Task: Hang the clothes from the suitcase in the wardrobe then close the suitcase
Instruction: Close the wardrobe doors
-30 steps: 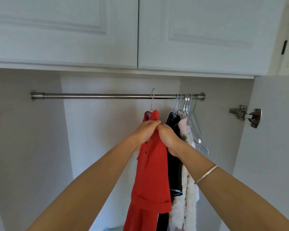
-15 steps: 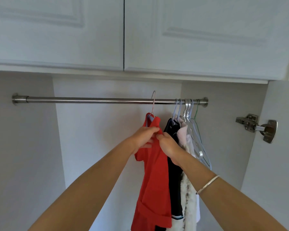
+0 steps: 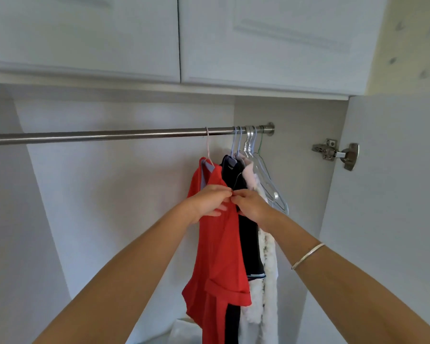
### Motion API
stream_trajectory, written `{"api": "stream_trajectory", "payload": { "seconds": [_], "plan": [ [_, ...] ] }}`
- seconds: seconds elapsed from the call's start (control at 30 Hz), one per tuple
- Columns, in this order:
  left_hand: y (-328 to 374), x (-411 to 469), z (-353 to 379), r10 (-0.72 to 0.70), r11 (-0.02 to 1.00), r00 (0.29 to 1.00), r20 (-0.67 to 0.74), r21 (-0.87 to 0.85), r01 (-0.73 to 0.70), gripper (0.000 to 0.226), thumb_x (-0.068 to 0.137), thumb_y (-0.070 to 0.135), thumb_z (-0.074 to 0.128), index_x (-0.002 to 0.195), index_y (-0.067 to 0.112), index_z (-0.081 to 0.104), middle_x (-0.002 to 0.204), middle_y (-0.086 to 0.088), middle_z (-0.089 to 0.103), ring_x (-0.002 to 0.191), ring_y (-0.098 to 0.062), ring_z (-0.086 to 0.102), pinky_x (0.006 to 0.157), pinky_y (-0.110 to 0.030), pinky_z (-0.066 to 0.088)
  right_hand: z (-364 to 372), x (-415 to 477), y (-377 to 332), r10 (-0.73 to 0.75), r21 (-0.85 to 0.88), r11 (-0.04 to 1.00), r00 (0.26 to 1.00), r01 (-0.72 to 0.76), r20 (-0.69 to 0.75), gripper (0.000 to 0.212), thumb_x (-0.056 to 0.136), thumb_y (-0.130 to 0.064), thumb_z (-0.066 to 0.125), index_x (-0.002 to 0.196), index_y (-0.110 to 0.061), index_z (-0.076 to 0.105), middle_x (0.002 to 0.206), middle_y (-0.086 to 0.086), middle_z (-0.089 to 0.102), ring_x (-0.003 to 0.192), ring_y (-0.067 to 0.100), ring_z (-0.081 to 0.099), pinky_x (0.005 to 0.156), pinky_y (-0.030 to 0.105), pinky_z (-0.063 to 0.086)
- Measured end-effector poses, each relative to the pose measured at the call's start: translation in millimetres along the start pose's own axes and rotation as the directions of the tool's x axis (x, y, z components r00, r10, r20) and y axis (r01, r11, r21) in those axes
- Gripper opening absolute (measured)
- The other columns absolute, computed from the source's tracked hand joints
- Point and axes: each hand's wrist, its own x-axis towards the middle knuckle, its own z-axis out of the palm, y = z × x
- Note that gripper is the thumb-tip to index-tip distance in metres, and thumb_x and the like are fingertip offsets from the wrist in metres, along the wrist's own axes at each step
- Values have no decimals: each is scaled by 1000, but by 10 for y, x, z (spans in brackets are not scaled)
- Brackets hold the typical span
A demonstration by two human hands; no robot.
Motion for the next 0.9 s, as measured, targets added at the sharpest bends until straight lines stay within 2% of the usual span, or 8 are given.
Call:
{"api": "stream_trajectory", "payload": {
  "seconds": [0.07,0.13,0.3,0.5,0.6,0.67,0.83,0.9],
  "plan": [
    [56,-54,132,18,1000,1000,26,-2,-18,35,94,32,54,126,18,58,112,0,60,104,-18,61,90,-32,52,-123,-198,55,-4,-15,1000,997,3,-82,29,94,-5,44,114,1,64,102,24,63,95,38,58,90,44,47],
    [114,-86,356,37,999,999,35,16,-37,29,94,30,55,119,19,61,106,2,58,104,-18,58,88,-32,50,-295,-432,149,36,3,999,982,-36,-185,32,94,-8,47,123,-6,62,107,15,64,96,27,61,96,41,48],
    [309,-245,1167,125,990,991,38,62,-127,14,91,22,53,95,12,62,88,-6,56,83,-23,51,76,-29,42,-856,-1151,489,106,90,993,871,-71,-480,30,92,-5,45,113,-8,66,98,8,65,85,18,61,81,29,50],
    [677,-669,2328,315,946,914,257,-12,-323,10,83,27,57,82,18,61,72,-5,53,76,-23,50,71,-30,40,-1616,-2223,828,123,102,992,457,-70,-881,29,88,-4,41,92,-14,68,79,0,64,67,14,57,61,23,47],
    [848,-903,2805,421,904,847,325,-72,-422,22,90,19,52,105,20,67,106,-1,63,99,-21,58,82,-27,42,-1949,-2639,935,71,54,995,210,-85,-975,22,87,-8,44,87,-18,64,72,-5,61,62,12,54,60,30,46],
    [986,-1046,3076,460,882,817,348,-72,-466,31,91,18,50,118,20,63,123,-1,59,112,-20,57,85,-25,41,-2207,-2866,1033,49,34,993,123,-116,-991,19,87,-11,44,85,-19,61,73,-5,60,63,14,54,63,34,48],
    [1310,-1216,3681,508,857,821,263,-54,-513,42,92,18,51,134,18,48,140,-4,40,112,-19,51,91,-24,41,-2882,-3268,1356,38,13,985,145,-169,-989,25,88,-10,46,111,-17,54,112,-3,49,89,15,54,74,33,44],
    [1366,-1305,3919,488,870,853,185,-27,-492,45,92,20,51,136,18,41,139,-6,30,105,-21,50,84,-23,39,-3162,-3374,1486,94,69,992,250,-105,-964,38,88,-9,48,126,-17,46,122,-2,45,104,17,52,83,34,45]
  ]
}}
